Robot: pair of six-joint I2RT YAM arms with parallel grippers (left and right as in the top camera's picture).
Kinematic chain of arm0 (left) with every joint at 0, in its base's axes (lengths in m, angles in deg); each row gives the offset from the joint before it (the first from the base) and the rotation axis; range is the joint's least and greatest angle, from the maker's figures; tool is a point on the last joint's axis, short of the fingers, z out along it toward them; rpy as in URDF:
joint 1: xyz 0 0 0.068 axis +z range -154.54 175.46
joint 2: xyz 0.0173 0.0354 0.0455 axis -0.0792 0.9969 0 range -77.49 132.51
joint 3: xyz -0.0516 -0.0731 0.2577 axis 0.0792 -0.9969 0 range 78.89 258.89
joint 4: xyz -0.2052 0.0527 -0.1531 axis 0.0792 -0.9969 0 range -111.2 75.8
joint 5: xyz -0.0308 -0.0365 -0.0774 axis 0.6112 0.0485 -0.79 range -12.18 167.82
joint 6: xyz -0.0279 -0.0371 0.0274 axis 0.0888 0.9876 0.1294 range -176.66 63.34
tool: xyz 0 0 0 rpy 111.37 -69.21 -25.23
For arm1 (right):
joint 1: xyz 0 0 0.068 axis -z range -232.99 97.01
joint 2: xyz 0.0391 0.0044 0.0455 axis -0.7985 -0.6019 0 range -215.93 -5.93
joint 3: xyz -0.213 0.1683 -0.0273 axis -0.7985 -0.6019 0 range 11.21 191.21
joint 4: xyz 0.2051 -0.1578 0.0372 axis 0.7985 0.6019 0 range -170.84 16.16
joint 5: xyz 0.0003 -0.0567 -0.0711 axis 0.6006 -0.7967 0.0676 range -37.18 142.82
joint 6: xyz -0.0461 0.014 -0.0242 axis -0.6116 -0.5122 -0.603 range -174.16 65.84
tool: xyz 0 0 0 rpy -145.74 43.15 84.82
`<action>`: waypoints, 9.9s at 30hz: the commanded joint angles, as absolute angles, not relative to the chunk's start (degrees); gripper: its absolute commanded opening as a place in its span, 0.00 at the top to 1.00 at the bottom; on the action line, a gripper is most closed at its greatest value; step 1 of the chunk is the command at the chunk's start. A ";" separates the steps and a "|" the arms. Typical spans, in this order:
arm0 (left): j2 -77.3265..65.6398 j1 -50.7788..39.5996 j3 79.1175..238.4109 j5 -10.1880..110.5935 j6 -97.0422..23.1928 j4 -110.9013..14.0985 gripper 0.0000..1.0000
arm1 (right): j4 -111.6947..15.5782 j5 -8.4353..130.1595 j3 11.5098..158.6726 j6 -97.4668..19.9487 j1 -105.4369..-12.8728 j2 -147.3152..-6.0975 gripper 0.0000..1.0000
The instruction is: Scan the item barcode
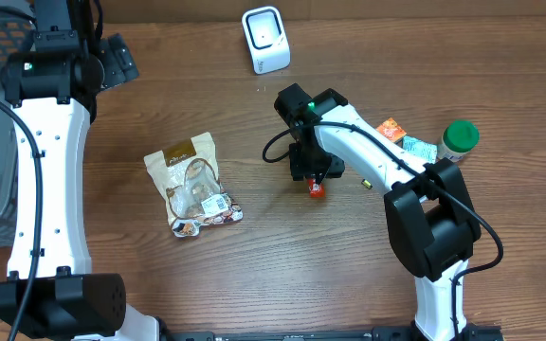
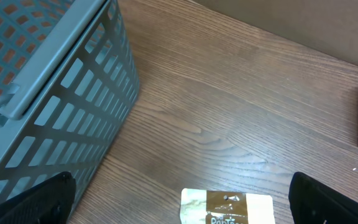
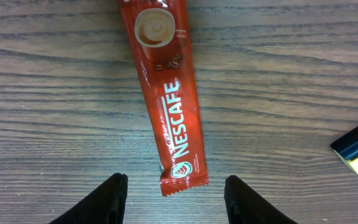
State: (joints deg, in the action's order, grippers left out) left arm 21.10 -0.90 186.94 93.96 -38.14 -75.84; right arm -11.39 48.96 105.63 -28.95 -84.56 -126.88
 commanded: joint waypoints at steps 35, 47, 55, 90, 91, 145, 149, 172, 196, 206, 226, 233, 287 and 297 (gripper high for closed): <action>21.64 -0.97 187.37 94.73 -37.33 -75.71 0.00 | -24.20 45.35 91.11 -32.11 -83.71 -126.84 0.62; 21.64 -0.97 187.37 94.73 -37.33 -75.69 0.00 | -23.52 46.01 91.11 -32.11 -83.75 -126.84 0.81; 21.64 -0.97 187.37 94.73 -37.33 -75.71 0.00 | -22.67 46.43 93.71 -32.16 -83.75 -126.75 0.96; 21.64 -0.97 187.37 94.73 -37.33 -75.71 0.00 | -18.13 73.44 151.79 -35.59 -73.15 -137.68 0.97; 21.64 -0.97 187.37 94.73 -37.33 -75.69 0.00 | -19.94 73.31 151.79 -35.59 -73.24 -138.59 0.97; 21.64 -1.19 187.37 94.73 -37.33 -75.69 0.00 | -32.40 45.16 151.77 -43.48 -78.25 -153.28 0.96; 21.64 -1.19 187.37 94.73 -37.33 -75.71 0.00 | -27.57 45.16 151.77 -43.48 -77.96 -147.93 0.96; 21.64 -1.19 187.37 94.73 -37.33 -75.69 0.00 | 16.21 46.43 139.81 -39.90 -63.32 -134.24 0.76; 21.64 -1.19 187.37 94.73 -37.33 -75.71 0.00 | 1.94 61.55 125.78 -42.17 -73.26 -134.24 0.38; 21.64 -1.19 187.37 94.73 -37.33 -75.71 0.00 | -14.65 61.94 125.78 -40.66 -92.65 -134.24 0.38; 21.64 -1.19 187.37 94.73 -37.33 -75.69 0.00 | -40.29 49.44 115.09 -40.70 -108.04 -134.55 0.35; 21.64 -1.19 187.37 94.73 -37.33 -75.69 0.00 | -37.25 43.61 109.84 -40.49 -105.04 -134.75 0.32; 21.64 -1.19 187.37 94.73 -37.33 -75.69 0.00 | -25.99 48.20 122.02 -43.22 -86.99 -133.81 0.25; 21.64 -1.21 187.37 94.73 -37.33 -75.69 0.00 | -26.15 48.44 120.53 -41.78 -86.99 -137.61 0.16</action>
State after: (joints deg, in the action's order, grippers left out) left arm 21.10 -0.90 186.94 93.96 -38.14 -75.84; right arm -27.17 50.23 121.28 -42.02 -86.84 -136.36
